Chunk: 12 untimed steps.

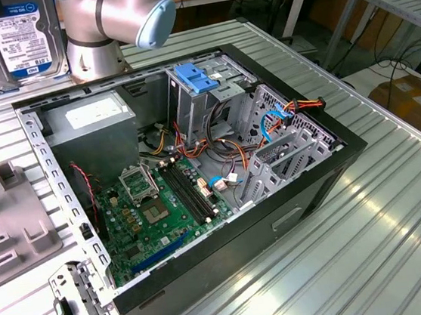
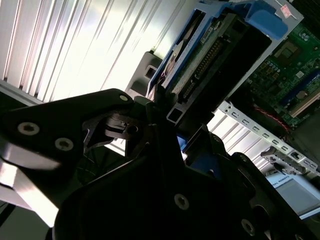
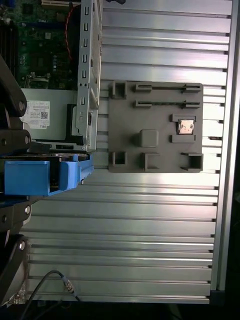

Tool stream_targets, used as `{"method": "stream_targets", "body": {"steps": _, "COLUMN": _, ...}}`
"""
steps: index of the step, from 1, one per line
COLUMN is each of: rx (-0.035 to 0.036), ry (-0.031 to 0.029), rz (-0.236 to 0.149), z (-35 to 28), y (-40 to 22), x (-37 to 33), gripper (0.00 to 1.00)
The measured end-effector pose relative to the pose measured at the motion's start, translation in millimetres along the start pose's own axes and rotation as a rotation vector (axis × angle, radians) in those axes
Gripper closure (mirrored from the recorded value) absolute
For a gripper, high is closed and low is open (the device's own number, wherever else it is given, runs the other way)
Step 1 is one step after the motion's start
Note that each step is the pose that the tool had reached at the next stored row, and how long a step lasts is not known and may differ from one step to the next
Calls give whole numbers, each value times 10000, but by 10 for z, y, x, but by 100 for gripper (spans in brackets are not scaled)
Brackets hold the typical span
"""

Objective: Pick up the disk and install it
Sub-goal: 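Pick up the disk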

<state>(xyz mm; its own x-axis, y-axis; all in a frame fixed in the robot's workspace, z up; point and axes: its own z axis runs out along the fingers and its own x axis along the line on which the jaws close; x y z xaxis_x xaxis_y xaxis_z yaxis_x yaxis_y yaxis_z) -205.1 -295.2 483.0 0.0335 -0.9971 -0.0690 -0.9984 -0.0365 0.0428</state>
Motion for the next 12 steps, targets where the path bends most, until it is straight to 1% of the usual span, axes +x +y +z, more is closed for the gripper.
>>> {"method": "stream_targets", "body": {"steps": 12, "rx": 0, "ry": 0, "rz": 0, "z": -7, "y": -170, "x": 6, "gripper": 63}}
